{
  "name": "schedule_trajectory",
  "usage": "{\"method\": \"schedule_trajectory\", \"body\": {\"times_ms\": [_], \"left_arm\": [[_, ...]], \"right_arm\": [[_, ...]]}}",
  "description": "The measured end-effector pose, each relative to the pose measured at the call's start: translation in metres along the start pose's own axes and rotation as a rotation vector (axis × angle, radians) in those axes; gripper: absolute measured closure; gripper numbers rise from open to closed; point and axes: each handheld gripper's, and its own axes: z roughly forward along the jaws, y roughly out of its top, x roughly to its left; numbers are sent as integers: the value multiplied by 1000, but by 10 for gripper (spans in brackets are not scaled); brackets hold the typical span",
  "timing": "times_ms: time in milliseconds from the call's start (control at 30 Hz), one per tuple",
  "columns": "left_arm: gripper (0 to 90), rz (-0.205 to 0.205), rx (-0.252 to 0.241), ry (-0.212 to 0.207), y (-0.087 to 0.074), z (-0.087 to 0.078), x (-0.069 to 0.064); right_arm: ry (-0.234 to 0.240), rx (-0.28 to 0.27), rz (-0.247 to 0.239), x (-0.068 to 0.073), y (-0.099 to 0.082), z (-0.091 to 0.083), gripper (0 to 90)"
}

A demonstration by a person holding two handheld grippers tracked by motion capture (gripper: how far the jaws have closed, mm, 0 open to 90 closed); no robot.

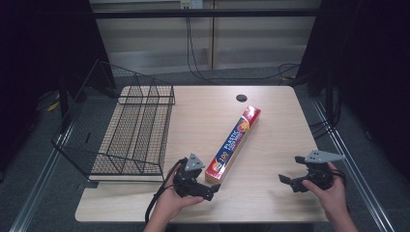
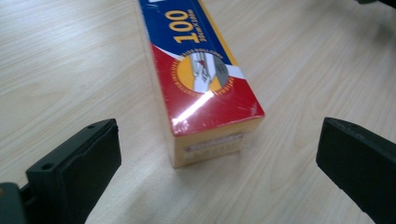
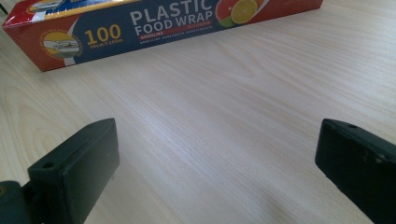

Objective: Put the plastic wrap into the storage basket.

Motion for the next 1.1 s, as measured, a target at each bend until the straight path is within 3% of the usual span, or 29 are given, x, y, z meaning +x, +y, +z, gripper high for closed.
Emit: {"method": "schedule_trajectory", "body": {"times_ms": [167, 300, 367, 500, 600, 900, 1000, 1100], "left_arm": [[1, 6, 22, 10, 5, -2, 1], [1, -21, 9, 21, 9, -2, 4], [2, -13, 32, 29, 15, 0, 8], [10, -45, 28, 31, 25, 2, 13], [21, -26, 51, 36, 36, 5, 13], [43, -24, 66, 25, 69, 27, 16], [49, -9, 106, 15, 84, 40, 18], [50, -11, 107, 30, 90, 47, 20]], "right_arm": [[1, 7, -6, 1, 3, 5, 0], [3, 15, -7, 2, 4, 8, 0], [3, 10, -11, 1, 5, 8, 0], [-9, 17, -15, -1, 5, 8, 0], [-9, 13, -13, -2, 5, 7, 1], [-7, 12, -8, -1, 7, 12, 4], [-1, 15, -15, -1, 9, 13, 4], [5, 10, -15, -3, 9, 14, 4]]}}
